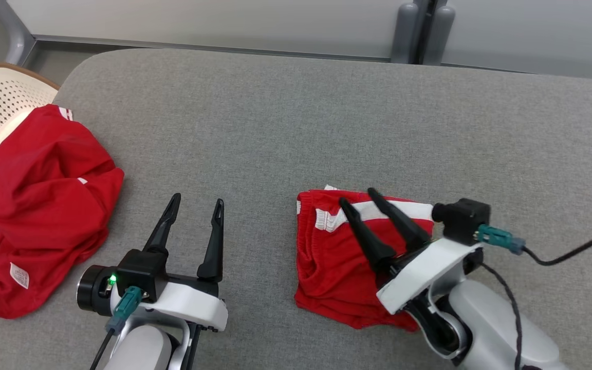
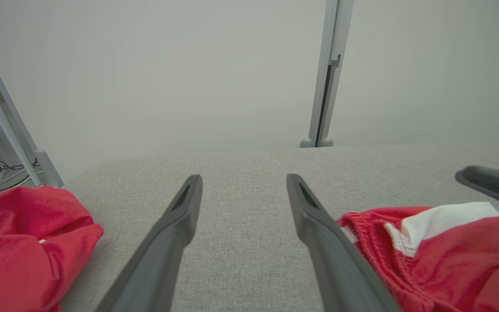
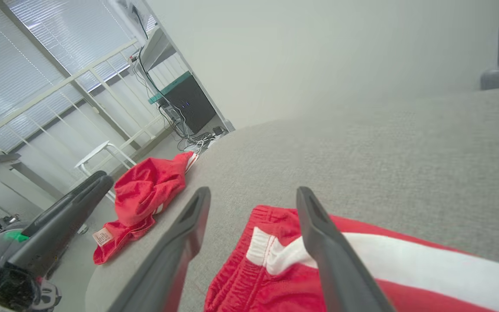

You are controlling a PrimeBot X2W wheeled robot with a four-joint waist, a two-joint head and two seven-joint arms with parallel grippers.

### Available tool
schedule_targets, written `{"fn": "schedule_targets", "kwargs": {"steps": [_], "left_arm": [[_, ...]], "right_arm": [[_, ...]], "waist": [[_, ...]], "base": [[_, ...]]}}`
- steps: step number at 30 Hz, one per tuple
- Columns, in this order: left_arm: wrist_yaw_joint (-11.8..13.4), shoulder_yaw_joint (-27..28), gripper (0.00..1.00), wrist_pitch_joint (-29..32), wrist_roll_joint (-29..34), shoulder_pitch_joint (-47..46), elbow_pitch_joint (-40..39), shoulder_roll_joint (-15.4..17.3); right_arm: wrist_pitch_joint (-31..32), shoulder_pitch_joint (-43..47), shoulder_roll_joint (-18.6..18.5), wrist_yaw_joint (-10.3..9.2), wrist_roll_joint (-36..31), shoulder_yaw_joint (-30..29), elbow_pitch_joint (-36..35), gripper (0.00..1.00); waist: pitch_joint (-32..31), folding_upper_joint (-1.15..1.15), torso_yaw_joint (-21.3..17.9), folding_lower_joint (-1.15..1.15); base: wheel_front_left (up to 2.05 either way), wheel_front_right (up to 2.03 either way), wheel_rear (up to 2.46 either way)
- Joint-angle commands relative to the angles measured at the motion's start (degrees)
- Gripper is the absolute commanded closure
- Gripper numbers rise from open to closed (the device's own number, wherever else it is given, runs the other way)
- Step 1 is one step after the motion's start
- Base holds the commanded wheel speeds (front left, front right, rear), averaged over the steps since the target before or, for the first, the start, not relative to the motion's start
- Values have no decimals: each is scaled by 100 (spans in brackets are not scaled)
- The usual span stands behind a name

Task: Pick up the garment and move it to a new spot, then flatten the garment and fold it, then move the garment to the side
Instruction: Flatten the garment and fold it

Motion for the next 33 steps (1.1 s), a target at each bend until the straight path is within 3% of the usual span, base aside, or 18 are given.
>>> {"fn": "schedule_targets", "kwargs": {"steps": [1, 8, 15, 24, 33], "left_arm": [[11, 28, 0, -24, 7, -63, 3, 46], [50, 151, 0, -36, -88, 47, -46, 129], [108, 303, 0, -27, -192, 231, -129, 273], [146, 395, 0, 52, -327, 646, -226, 469], [202, 394, 0, 209, -426, 1176, -331, 625]], "right_arm": [[-113, -31, -75, 0, -9, -75, 3, 0], [-548, 419, -556, 1, -661, -1283, 41, 0], [-617, 1224, -805, 0, -1393, -2519, -465, 0], [-366, 2209, -540, 0, -2704, -3519, -1482, 0], [202, 3047, -344, 0, -3088, -3780, -2291, 0]], "waist": [[-18, 0, -43, 0], [-111, 0, -277, 0], [-241, 0, -557, 0], [-655, 0, -896, 0], [-1237, 0, -1097, 0]], "base": [[0, 0, 0], [0, 0, 0], [0, 0, 0], [0, 0, 0], [0, 0, 0]]}}
